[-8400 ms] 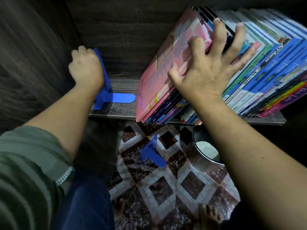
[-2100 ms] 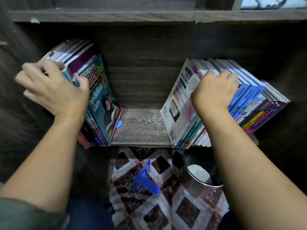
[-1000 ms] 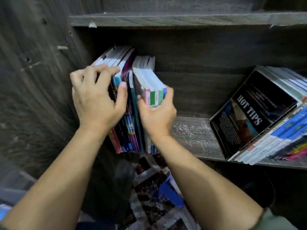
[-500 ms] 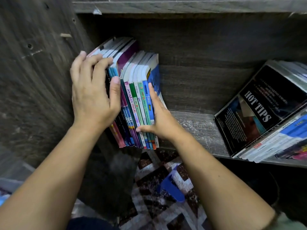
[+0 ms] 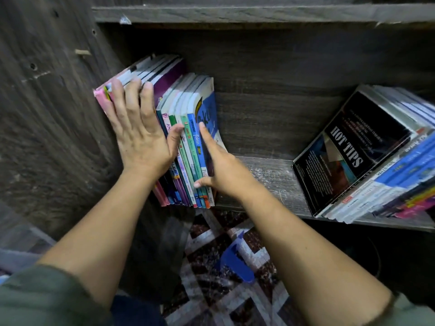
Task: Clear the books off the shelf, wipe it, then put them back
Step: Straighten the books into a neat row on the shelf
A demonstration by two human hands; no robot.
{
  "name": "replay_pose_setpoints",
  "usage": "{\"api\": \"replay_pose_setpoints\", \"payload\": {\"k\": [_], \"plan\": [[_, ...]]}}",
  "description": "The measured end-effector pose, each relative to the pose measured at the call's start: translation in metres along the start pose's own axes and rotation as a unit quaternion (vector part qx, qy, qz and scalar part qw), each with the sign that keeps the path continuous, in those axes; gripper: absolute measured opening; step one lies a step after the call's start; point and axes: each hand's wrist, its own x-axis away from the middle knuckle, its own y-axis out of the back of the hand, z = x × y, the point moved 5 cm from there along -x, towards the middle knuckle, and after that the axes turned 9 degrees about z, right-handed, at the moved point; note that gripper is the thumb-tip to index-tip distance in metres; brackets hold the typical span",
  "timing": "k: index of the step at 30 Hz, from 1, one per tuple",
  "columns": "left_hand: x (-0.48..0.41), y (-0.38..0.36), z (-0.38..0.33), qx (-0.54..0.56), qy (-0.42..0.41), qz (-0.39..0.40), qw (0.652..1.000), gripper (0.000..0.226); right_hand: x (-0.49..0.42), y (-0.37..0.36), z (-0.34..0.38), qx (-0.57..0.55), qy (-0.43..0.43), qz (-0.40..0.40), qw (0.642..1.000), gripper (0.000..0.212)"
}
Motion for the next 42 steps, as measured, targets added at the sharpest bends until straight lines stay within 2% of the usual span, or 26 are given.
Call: {"api": "replay_pose_setpoints", "payload": {"k": [3, 7, 9, 12, 16, 20, 23, 26, 29, 34, 37, 38, 40, 42], "plan": [[0.002, 0.01, -0.006, 0.033, 0.004, 0.009, 0.999, 0.075, 0.008, 0.016, -0.007, 0.067, -0.016, 0.03, 0.997, 0.12], [0.001, 0.023, -0.038, 0.041, -0.047, 0.073, 0.995, 0.066, 0.024, 0.037, -0.009, 0.163, -0.049, 0.029, 0.985, 0.081], [0.0, 0.02, -0.053, 0.021, -0.072, 0.126, 0.989, 0.058, 0.038, 0.052, -0.01, 0.204, -0.073, 0.004, 0.976, 0.064], [-0.001, 0.018, -0.061, 0.006, -0.039, 0.17, 0.985, 0.053, 0.063, 0.083, -0.016, 0.269, -0.114, -0.07, 0.954, 0.051], [-0.002, 0.019, -0.064, 0.012, 0.004, 0.19, 0.982, 0.053, 0.101, 0.133, -0.03, 0.299, -0.166, -0.184, 0.921, 0.048], [-0.005, 0.022, -0.068, 0.053, 0.044, 0.211, 0.975, 0.05, 0.136, 0.171, -0.051, 0.309, -0.235, -0.25, 0.887, 0.053], [-0.005, 0.026, -0.068, 0.075, 0.06, 0.215, 0.972, 0.045, 0.156, 0.187, -0.074, 0.304, -0.313, -0.26, 0.861, 0.062], [-0.005, 0.026, -0.069, 0.084, 0.07, 0.218, 0.97, 0.044, 0.168, 0.188, -0.1, 0.307, -0.404, -0.235, 0.829, 0.075], [-0.004, 0.024, -0.07, 0.074, 0.061, 0.214, 0.972, 0.046, 0.167, 0.184, -0.109, 0.343, -0.416, -0.241, 0.807, 0.076], [0.001, 0.022, -0.07, 0.064, 0.05, 0.198, 0.977, 0.046, 0.155, 0.179, -0.105, 0.387, -0.395, -0.308, 0.774, 0.055], [0.002, 0.021, -0.07, 0.062, 0.048, 0.195, 0.978, 0.046, 0.152, 0.176, -0.093, 0.352, -0.302, -0.379, 0.801, 0.044], [0.002, 0.021, -0.069, 0.063, 0.047, 0.195, 0.978, 0.046, 0.152, 0.175, -0.09, 0.307, -0.265, -0.406, 0.819, 0.048], [0.003, 0.021, -0.068, 0.065, 0.043, 0.191, 0.979, 0.046, 0.156, 0.171, -0.086, 0.168, -0.203, -0.461, 0.847, 0.071], [0.002, 0.022, -0.065, 0.071, 0.037, 0.181, 0.98, 0.043, 0.163, 0.161, -0.093, -0.011, -0.173, -0.516, 0.839, 0.088]]}}
